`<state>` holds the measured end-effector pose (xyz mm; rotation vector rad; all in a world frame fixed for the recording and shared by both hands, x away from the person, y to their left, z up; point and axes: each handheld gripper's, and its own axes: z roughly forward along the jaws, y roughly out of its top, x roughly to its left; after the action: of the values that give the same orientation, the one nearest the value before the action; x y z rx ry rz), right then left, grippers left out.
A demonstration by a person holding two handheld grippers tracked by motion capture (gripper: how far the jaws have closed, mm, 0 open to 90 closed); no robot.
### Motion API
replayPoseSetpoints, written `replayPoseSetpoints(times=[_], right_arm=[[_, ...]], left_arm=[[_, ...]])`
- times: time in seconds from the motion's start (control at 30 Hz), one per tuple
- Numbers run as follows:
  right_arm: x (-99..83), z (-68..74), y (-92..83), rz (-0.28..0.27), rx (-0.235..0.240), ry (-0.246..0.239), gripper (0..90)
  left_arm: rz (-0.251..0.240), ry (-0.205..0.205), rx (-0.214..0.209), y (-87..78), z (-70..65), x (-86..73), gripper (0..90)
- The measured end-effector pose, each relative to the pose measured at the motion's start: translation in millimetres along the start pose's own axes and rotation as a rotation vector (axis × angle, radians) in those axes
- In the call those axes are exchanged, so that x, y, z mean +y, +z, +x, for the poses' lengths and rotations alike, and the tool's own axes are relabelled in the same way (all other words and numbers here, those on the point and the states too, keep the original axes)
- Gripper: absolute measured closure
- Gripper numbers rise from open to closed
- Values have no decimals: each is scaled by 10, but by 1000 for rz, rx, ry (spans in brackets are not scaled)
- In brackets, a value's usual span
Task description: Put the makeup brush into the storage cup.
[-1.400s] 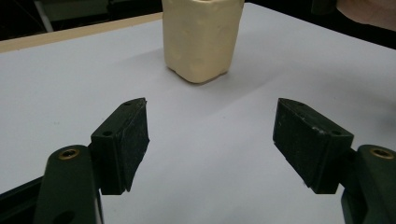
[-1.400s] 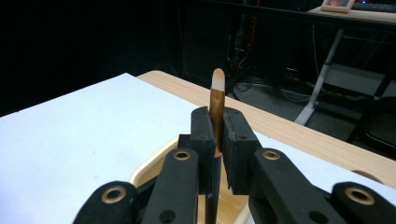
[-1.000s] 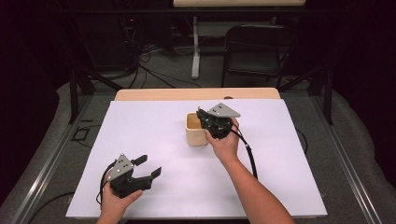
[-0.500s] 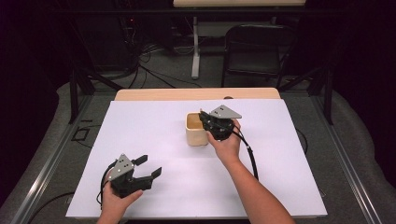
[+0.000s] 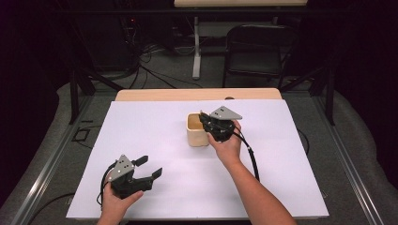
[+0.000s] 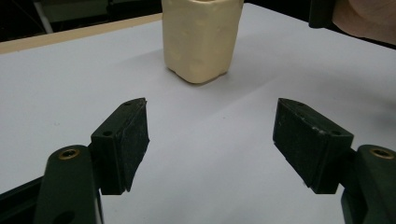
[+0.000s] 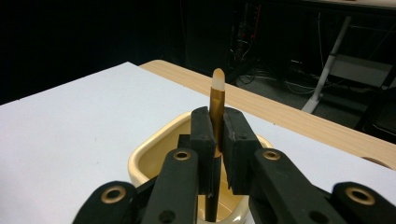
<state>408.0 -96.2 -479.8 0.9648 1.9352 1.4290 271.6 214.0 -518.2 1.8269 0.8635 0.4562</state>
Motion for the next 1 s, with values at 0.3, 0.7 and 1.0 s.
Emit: replayPoseSetpoints(times=[0.3,0.7,1.0], right_arm=[[-11,4,5,4,2,-4,836],[-43,17,7,22,6,-13,836],[-84,-2,1,22,-3,-10,836]], left_arm=[[3,3,-2,4,-3,1,271],[1,1,-1,1,-1,0,271],[2,1,0,5,-3,0,271]])
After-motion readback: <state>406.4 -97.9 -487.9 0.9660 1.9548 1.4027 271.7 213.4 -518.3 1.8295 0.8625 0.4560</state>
